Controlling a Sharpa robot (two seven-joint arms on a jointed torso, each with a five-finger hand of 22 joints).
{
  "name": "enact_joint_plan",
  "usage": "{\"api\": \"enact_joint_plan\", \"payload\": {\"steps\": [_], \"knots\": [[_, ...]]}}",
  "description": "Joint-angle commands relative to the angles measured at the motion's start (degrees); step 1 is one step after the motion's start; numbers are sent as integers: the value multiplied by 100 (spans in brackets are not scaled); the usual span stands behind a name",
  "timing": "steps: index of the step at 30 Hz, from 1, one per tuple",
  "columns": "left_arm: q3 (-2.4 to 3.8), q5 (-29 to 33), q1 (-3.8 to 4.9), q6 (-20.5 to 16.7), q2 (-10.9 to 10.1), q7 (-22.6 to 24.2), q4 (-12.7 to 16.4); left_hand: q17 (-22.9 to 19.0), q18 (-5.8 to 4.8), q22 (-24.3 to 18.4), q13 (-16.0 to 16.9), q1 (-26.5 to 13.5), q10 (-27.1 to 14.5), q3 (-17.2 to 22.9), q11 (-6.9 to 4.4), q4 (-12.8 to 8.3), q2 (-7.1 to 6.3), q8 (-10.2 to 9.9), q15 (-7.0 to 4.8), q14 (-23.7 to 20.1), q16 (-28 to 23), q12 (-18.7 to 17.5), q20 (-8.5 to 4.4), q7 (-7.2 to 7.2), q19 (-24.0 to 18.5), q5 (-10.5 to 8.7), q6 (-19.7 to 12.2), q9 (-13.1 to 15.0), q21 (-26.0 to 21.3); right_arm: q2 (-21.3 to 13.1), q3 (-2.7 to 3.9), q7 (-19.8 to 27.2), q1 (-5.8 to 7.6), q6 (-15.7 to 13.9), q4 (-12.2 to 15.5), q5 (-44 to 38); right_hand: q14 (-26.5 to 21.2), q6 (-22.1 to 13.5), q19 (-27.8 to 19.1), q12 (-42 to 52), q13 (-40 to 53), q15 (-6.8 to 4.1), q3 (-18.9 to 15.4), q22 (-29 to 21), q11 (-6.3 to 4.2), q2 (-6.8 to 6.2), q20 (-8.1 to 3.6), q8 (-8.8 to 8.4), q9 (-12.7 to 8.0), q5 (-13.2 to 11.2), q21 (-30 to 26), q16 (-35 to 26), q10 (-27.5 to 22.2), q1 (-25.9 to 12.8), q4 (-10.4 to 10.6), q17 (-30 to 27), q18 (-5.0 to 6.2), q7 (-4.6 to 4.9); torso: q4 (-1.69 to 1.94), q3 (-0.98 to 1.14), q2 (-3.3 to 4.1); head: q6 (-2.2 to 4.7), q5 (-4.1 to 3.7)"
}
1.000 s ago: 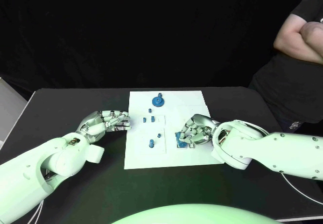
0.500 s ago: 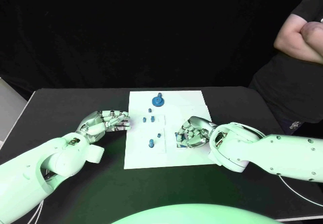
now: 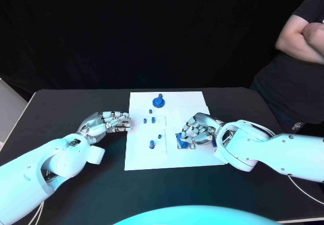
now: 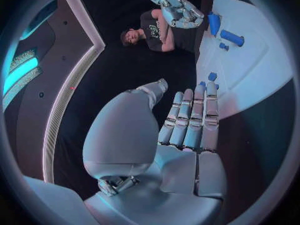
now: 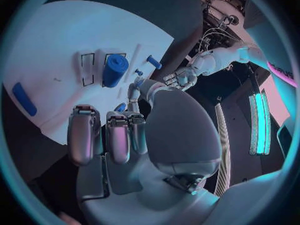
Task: Assemble the parts on the task board
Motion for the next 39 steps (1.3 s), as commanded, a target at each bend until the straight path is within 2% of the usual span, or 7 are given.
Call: {"api": "enact_joint_plan", "payload": {"steps": [1,7,12,17,27,35,39], "knots": [[5,-9,-4,82,13,47,5,8,70,-5,8,17,-35,-21,-8,6,63,27,-4,-24,-36,21,4,157,29,-19,-49,-5,-18,-93,7,285,25,257,65,-12,596,-5,418,20,1506,-20,-13,920,-18,-48,-16,10,-1,-70,5,36,597,-134,19,1507,-36,49,-1,-3,0,-6,-3],[5,-9,-4,80,10,44,5,8,70,-5,8,17,-35,-21,-8,6,63,27,-4,-24,-36,21,4,157,29,-19,-49,-5,-18,-289,10,260,50,659,35,-248,596,-331,406,-95,1436,130,-353,909,165,-291,88,-247,-100,-67,-37,36,528,-331,-8,1507,-36,261,-1,-11,-3,-16,-6],[5,-9,-4,80,9,43,6,8,70,-5,8,17,-35,-21,-8,6,63,27,-4,-24,-36,21,4,157,29,-19,-49,-5,-18,-353,8,212,54,885,-12,-598,596,-354,405,-110,1427,179,-665,919,213,-253,147,-358,-199,-213,-33,36,517,-279,-10,1507,-35,309,2,-8,2,-14,-10],[5,-9,-4,82,7,40,8,8,70,-5,8,17,-35,-21,-8,6,63,27,-4,-24,-36,21,4,157,29,-19,-49,-5,-18,-317,4,202,40,939,-41,-933,596,-266,407,-92,1438,175,-788,928,202,-163,160,-368,-252,-317,-25,36,528,-191,-6,1507,-34,290,12,-4,4,-5,-19],[5,-9,-4,95,14,35,13,12,70,-23,8,22,-45,-28,-8,13,65,40,-4,-27,-37,34,4,157,31,-19,-56,-13,-18,-107,-1,50,-33,661,-165,-1071,596,-72,416,-31,1475,124,-754,949,135,40,134,-322,-300,-322,5,36,566,-101,23,1507,-37,209,7,-11,0,-17,-31],[5,-9,-4,101,5,30,16,12,70,-23,8,22,-45,-28,-8,13,65,40,-4,-27,-37,34,4,157,31,-19,-56,-13,-18,50,-5,-77,-103,544,-312,-1179,596,124,423,20,1506,26,-435,966,22,171,49,-223,-333,-426,22,36,597,148,-145,1507,-40,83,10,-5,0,-37,-21],[5,-9,-4,102,3,29,17,12,70,-23,8,22,-45,-28,-8,13,65,40,-4,-27,-37,34,4,157,31,-19,-56,-13,-18,128,-11,-103,-128,542,-371,-1258,596,191,427,20,1506,-1,-233,980,-6,160,19,-196,-367,-427,42,36,597,239,-264,1507,-45,55,3,-4,0,-42,-12]]}}
